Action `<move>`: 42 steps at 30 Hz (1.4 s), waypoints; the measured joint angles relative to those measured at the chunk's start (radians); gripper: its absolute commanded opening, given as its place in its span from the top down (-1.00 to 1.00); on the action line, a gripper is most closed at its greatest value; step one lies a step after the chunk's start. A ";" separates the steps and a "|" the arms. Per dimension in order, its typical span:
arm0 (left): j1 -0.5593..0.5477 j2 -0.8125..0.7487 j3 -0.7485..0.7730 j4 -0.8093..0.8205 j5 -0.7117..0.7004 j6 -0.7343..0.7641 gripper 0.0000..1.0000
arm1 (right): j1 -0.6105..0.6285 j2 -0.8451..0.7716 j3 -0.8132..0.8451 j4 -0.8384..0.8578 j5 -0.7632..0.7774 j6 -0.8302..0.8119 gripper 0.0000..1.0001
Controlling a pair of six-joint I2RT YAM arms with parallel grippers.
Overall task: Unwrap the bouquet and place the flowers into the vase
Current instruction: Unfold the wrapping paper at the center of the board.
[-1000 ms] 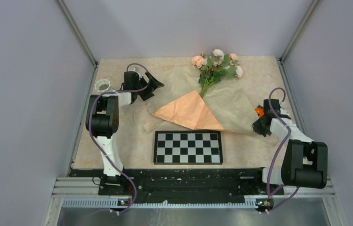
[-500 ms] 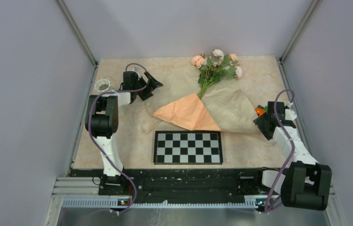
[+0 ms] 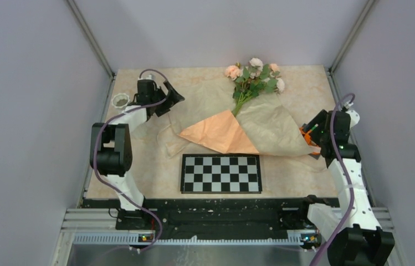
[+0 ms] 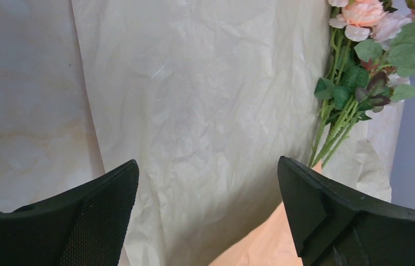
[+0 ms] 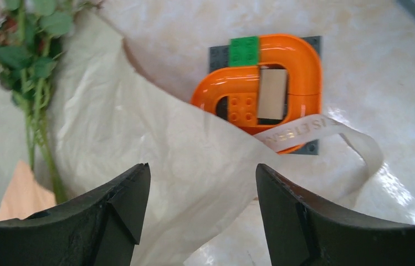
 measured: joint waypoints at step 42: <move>0.000 -0.568 -0.328 -0.388 0.093 0.193 -0.97 | 0.412 0.802 0.158 0.612 -0.904 -0.150 0.22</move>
